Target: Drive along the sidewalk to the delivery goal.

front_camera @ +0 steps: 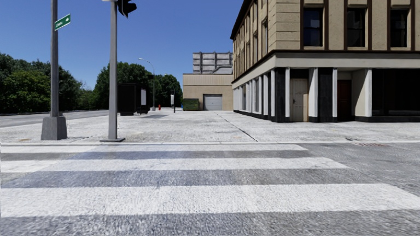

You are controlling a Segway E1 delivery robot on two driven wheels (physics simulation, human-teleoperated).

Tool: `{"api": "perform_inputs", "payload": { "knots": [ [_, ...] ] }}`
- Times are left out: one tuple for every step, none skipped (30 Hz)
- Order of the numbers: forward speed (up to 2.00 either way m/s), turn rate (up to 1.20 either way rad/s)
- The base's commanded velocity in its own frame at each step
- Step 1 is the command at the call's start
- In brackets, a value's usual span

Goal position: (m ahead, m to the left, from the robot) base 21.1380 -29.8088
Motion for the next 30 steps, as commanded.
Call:
{"api": "perform_inputs", "payload": {
  "knots": [
    [2.0,0.0],
    [2.0,0.0],
    [2.0,0.0],
    [2.0,0.0],
    [2.0,0.0],
    [2.0,0.0],
    [2.0,0.0],
    [2.0,0.0],
    [2.0,0.0],
    [2.0,0.0],
    [2.0,0.0],
    [2.0,0.0],
    [2.0,0.0],
    [2.0,0.0],
    [2.0,0.0],
    [2.0,0.0],
    [2.0,0.0],
    [2.0,0.0],
    [2.0,0.0],
    [2.0,0.0],
    [2.0,0.0],
    [2.0,0.0],
    [2.0,0.0],
    [2.0,0.0],
    [2.0,0.0],
    [2.0,0.0],
    [2.0,0.0],
    [1.94,0.0],
    [1.83,0.0],
    [1.7,0.0]
  ]
}}
